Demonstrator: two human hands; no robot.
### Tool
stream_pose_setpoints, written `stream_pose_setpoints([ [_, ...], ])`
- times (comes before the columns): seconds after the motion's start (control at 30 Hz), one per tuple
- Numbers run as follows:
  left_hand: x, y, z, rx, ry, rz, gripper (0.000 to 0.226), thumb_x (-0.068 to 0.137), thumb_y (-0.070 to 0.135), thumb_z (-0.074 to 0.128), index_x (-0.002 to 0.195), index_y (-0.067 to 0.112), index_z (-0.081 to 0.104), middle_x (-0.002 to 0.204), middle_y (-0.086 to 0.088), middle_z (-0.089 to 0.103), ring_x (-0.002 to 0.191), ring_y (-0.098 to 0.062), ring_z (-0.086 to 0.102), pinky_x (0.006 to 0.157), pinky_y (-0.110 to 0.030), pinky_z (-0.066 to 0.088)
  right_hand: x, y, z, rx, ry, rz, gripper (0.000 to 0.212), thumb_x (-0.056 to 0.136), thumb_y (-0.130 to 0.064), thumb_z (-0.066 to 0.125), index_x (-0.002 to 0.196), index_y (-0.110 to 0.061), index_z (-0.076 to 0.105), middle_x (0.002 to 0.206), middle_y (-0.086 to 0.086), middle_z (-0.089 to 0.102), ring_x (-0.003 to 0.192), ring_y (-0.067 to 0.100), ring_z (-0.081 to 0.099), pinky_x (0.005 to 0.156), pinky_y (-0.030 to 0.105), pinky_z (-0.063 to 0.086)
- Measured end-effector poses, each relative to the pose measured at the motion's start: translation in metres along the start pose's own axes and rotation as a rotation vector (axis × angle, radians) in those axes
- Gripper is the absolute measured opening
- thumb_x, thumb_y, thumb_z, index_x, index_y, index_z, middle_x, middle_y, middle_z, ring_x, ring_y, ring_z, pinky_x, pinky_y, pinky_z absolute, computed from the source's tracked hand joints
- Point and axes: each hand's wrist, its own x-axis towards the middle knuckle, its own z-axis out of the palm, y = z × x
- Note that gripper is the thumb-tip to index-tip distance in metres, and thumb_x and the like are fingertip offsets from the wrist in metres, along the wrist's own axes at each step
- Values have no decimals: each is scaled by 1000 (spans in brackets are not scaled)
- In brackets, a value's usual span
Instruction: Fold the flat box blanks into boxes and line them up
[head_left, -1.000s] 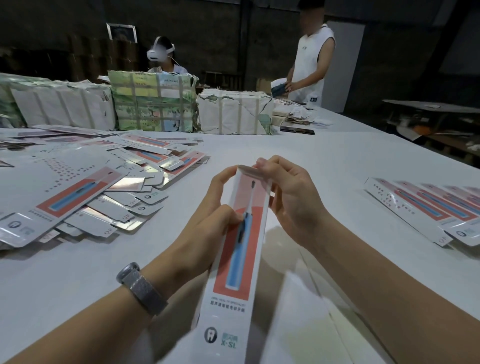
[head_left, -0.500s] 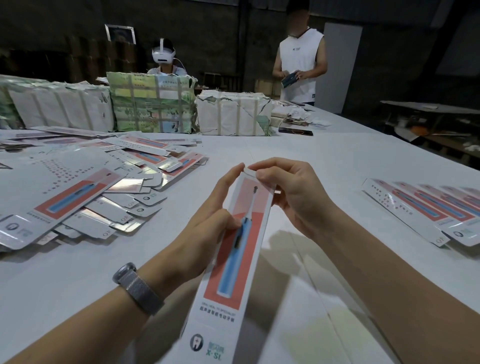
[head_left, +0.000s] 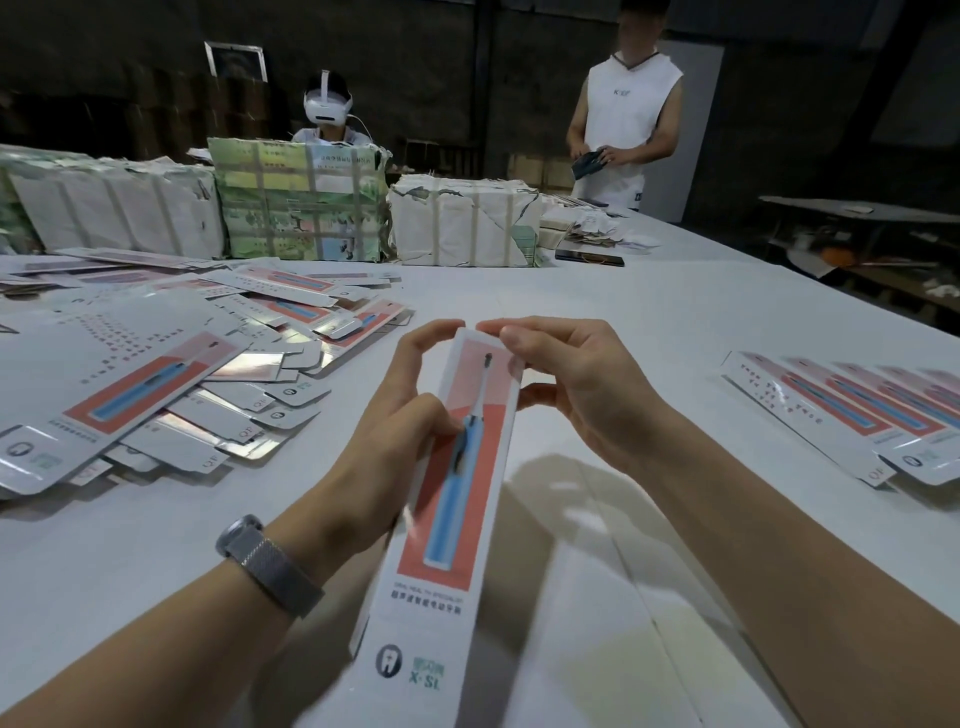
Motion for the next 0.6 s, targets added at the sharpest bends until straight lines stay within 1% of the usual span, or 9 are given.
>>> stream_pose_setpoints([
  [0.13, -1, -1, 0, 14, 15, 25, 57, 70, 18, 47, 113, 55, 47, 88, 11, 71, 64, -18, 68, 58, -25, 55, -1, 5, 5, 51, 0, -7, 17, 95, -11, 60, 99, -16, 76, 89, 3, 73, 84, 16, 65, 72, 36, 55],
  [0.27, -1, 2, 1, 3, 43, 105, 58, 72, 12, 47, 113, 53, 49, 90, 14, 69, 63, -18, 67, 55, -25, 54, -2, 7, 9, 257, -54, 41, 18, 90, -21, 60, 99, -18, 76, 96, 3, 72, 90, 15, 66, 75, 32, 58],
  [0.33, -2, 3, 1, 5, 55, 122, 57, 73, 12, 47, 113, 52, 49, 92, 18, 69, 64, -19, 67, 55, -26, 54, -2, 6, 11, 272, -72, 39, 19, 91, -23, 59, 101, -18, 75, 98, 3, 72, 92, 15, 66, 77, 33, 59],
  [0.4, -2, 2, 2, 14, 63, 110, 56, 73, 13, 48, 112, 54, 49, 91, 17, 69, 64, -20, 68, 55, -25, 55, -1, 6, 12, 175, -41, 20, 18, 97, -17, 56, 101, -19, 74, 96, 2, 73, 89, 15, 67, 77, 36, 59],
  [0.47, -1, 1, 4, 21, 81, 105, 56, 74, 14, 48, 112, 55, 48, 90, 18, 69, 63, -16, 69, 55, -24, 55, -2, 6, 15, 11, 44, -17, 18, 99, -15, 56, 104, -20, 73, 97, 2, 72, 87, 14, 66, 80, 41, 57],
  [0.5, 0, 2, 6, 11, 94, 107, 56, 75, 13, 48, 113, 53, 48, 91, 20, 70, 63, -14, 68, 54, -23, 55, -3, 5, 17, -88, 101, -61, 18, 99, -16, 58, 109, -20, 72, 101, 0, 70, 87, 11, 64, 80, 38, 56],
  [0.53, 1, 2, 7, -17, 108, 112, 55, 77, 11, 47, 114, 52, 47, 92, 19, 72, 64, -11, 69, 55, -23, 55, -4, 4, 18, -202, 152, -123, 21, 98, -19, 61, 117, -20, 70, 106, -2, 65, 86, 7, 61, 79, 28, 53],
  [0.57, 3, 2, 7, -54, 116, 111, 54, 81, 10, 47, 115, 52, 45, 95, 17, 74, 67, -11, 71, 55, -24, 56, -5, 1, 20, -327, 179, -186, 29, 95, -22, 65, 125, -22, 66, 109, -4, 59, 85, 2, 57, 77, 18, 48],
  [0.6, 4, 3, 8, -81, 116, 101, 53, 85, 11, 48, 115, 55, 42, 99, 12, 75, 71, -15, 73, 56, -27, 57, -7, -2, 21, -452, 171, -231, 40, 93, -28, 68, 132, -24, 61, 112, -5, 54, 87, 0, 54, 77, 12, 45],
])
